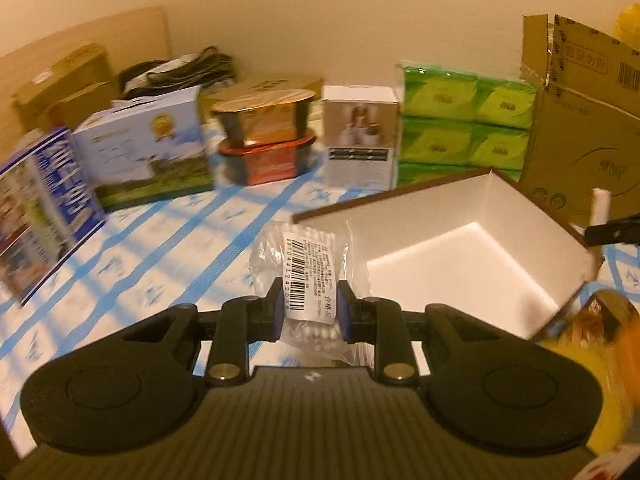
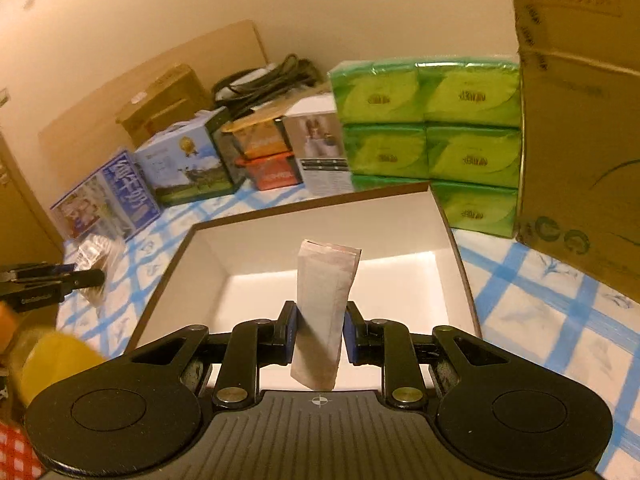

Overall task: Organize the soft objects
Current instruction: 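Carry the swab bag and white strip into the open white box and release both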

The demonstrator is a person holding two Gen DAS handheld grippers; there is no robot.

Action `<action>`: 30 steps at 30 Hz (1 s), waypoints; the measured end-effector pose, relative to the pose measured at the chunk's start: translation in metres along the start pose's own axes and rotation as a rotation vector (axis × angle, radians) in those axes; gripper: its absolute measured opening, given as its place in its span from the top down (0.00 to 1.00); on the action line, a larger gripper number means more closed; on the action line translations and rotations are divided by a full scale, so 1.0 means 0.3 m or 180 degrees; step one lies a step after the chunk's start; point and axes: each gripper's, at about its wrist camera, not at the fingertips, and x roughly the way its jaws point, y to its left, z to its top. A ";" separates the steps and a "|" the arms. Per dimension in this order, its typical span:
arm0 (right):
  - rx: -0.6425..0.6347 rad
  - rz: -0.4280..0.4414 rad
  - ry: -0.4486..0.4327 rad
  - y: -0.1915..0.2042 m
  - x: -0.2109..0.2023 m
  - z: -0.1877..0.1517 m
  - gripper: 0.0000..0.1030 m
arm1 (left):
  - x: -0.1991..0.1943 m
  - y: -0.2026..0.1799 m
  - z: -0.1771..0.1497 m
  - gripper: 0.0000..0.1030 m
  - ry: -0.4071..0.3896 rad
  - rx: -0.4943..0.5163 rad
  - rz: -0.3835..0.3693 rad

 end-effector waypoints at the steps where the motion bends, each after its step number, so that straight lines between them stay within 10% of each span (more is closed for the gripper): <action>1: -0.0004 0.0049 0.0027 0.000 0.025 0.012 0.76 | 0.028 -0.003 0.017 0.77 0.0011 0.0016 -0.0049; 17: 0.0020 -0.0025 0.0430 -0.012 0.293 0.070 0.76 | 0.325 -0.151 0.074 0.75 0.0447 0.0479 -0.0588; 21: 0.0043 0.0032 0.0467 -0.013 0.315 0.085 0.44 | 0.342 -0.179 0.070 0.55 0.0457 0.0581 -0.0599; 30: 0.0041 -0.0010 0.0443 -0.021 0.304 0.085 0.43 | 0.333 -0.172 0.071 0.55 0.0443 0.0557 -0.0572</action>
